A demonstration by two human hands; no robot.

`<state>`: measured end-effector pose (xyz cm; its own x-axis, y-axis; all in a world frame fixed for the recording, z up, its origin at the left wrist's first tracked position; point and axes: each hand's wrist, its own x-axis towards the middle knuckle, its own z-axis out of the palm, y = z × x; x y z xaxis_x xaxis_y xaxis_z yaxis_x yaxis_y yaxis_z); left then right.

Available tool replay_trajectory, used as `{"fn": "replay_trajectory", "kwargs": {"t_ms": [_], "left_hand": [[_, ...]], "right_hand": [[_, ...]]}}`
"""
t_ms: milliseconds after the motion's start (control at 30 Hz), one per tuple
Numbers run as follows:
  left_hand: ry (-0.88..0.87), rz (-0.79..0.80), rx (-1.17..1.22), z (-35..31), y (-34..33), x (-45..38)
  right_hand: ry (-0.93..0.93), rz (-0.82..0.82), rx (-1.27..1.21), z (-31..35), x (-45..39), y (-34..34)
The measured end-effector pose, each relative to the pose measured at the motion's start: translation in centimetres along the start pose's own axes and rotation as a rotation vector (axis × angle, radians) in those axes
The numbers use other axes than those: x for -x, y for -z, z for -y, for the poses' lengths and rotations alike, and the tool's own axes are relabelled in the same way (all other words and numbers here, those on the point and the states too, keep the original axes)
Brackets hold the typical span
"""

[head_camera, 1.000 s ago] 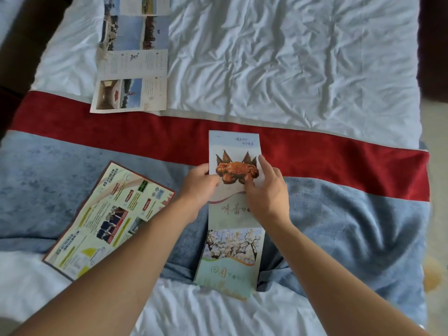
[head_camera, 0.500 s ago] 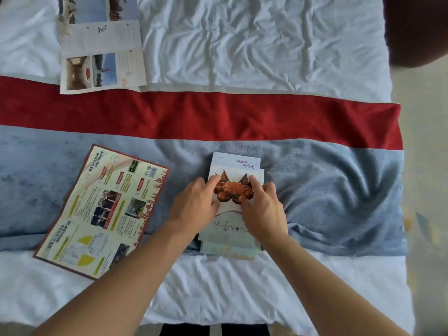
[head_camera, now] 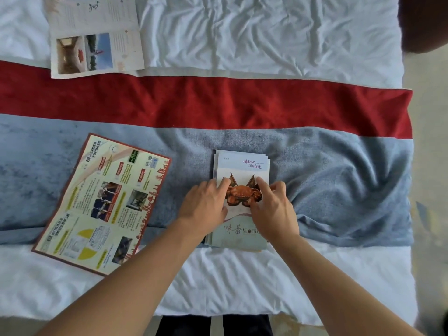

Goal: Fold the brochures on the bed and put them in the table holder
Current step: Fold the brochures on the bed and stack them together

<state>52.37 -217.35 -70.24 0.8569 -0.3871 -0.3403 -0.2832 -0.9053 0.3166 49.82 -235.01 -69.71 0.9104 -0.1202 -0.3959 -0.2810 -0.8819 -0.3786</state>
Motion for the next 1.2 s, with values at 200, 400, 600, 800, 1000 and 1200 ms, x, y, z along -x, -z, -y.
{"fn": "replay_trajectory", "kwargs": {"t_ms": [200, 400, 600, 800, 1000, 1200], "left_hand": [[-0.015, -0.001, -0.095, 0.0, 0.5, -0.4], [-0.08, -0.02, -0.14, -2.4, 1.1, -1.1], [-0.018, 0.058, -0.205, -2.6, 0.4, -1.6], [0.044, 0.081, -0.158, -3.4, 0.2, -1.7], [0.049, 0.053, -0.143, -3.2, 0.2, -1.2], [0.095, -0.146, 0.114, -1.3, 1.0, -1.1]], "right_hand": [[0.013, 0.039, 0.003, 0.6, -0.1, 0.8], [0.137, 0.049, 0.159, 1.8, -0.1, 1.1], [0.219, 0.13, 0.303, 1.2, -0.7, 0.1], [0.187, 0.1, 0.312, 2.0, -2.5, 0.7], [0.234, 0.08, 0.376, 1.0, -3.4, 1.3], [0.284, 0.032, 0.362, 2.3, -2.9, 1.3]]}}
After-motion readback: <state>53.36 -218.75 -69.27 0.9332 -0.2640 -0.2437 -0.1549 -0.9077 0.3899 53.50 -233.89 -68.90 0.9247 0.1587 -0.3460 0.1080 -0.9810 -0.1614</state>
